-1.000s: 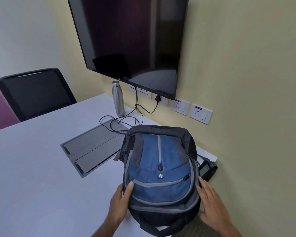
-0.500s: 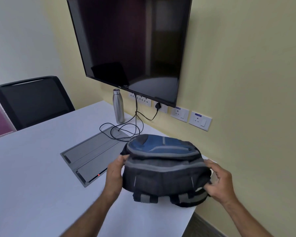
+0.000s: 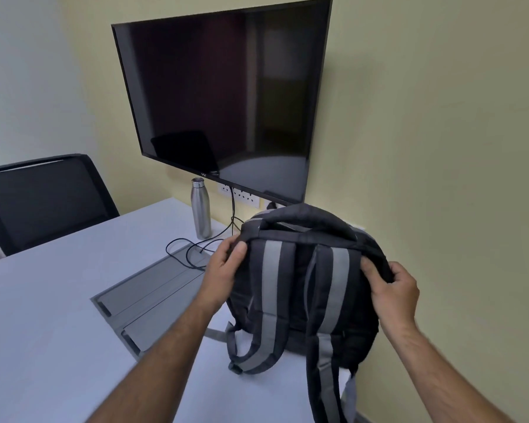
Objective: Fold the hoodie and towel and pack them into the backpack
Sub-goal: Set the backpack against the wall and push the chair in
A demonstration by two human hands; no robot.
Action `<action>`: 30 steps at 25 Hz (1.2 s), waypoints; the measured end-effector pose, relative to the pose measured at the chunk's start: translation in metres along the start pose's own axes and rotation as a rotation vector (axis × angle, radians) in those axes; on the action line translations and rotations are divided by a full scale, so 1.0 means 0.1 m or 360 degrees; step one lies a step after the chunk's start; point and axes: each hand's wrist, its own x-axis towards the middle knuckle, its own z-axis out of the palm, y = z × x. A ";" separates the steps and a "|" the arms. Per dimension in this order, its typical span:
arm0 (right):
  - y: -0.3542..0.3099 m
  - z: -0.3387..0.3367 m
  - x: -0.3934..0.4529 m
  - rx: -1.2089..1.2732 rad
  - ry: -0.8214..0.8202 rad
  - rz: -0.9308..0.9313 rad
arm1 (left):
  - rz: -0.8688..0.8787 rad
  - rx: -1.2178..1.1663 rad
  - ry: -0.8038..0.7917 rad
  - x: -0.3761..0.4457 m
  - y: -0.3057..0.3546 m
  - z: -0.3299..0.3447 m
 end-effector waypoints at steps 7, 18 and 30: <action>0.54 -0.18 -0.20 -0.0146 -0.0583 0.0265 | -0.0237 0.0370 0.0067 -0.10 -0.42 -0.04; 0.66 0.00 -0.19 0.0060 -0.0140 0.0335 | -0.0230 0.0112 0.0222 0.11 -0.59 0.19; 0.98 -0.07 0.85 0.0395 0.0134 0.0346 | -0.0225 0.0096 0.0106 1.48 -0.75 1.05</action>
